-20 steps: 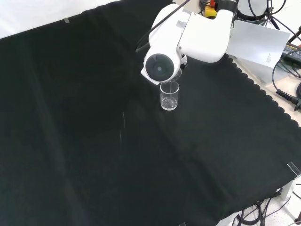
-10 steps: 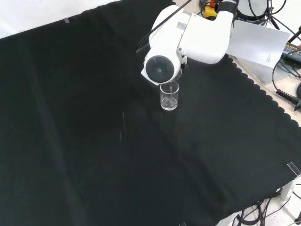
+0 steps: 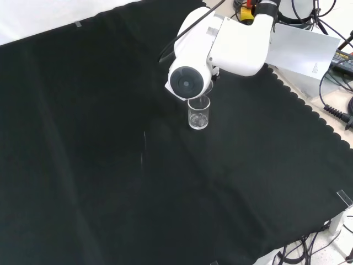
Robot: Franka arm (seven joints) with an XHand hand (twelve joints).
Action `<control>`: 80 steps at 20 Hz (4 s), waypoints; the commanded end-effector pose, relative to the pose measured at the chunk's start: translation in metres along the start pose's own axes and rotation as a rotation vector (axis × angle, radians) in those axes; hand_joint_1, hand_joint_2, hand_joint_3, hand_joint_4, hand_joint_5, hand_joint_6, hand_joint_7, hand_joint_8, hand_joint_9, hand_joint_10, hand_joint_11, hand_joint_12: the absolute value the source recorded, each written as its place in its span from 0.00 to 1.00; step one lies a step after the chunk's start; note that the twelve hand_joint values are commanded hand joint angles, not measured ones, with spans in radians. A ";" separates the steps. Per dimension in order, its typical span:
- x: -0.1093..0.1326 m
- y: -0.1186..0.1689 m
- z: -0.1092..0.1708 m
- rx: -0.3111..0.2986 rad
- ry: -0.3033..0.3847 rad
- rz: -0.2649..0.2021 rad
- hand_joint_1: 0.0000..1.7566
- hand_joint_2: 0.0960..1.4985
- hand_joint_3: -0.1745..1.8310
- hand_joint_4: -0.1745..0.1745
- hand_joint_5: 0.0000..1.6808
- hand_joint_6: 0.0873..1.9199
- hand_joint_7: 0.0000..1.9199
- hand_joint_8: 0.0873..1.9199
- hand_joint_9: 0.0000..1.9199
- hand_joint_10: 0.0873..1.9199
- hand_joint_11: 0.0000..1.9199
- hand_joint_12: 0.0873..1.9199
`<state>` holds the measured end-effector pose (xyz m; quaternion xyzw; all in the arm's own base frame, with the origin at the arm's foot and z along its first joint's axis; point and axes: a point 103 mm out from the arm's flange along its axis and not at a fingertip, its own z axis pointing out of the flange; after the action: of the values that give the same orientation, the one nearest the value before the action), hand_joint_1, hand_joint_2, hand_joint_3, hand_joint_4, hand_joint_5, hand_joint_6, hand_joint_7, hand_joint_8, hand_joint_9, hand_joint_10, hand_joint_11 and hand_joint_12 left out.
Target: Pour the water from the handheld beaker into the one on the table.
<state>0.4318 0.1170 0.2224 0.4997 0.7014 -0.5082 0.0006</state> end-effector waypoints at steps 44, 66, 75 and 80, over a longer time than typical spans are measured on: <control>-0.015 -0.021 -0.005 -0.165 0.082 -0.072 0.75 0.36 0.47 0.00 0.74 0.35 0.68 0.34 0.95 0.00 0.76 0.24; -0.044 -0.018 0.025 -0.429 0.270 -0.126 0.75 0.36 0.47 0.00 0.74 0.35 0.68 0.34 0.95 0.00 0.76 0.24; -0.062 0.005 0.037 -0.508 0.387 -0.189 0.75 0.36 0.47 0.00 0.74 0.35 0.68 0.34 0.95 0.00 0.77 0.24; -0.081 0.016 0.050 -0.569 0.445 -0.230 0.75 0.36 0.47 0.00 0.74 0.35 0.68 0.34 0.95 0.00 0.77 0.24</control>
<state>0.4488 0.0482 0.2347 0.4965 0.8400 -0.2130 -0.0498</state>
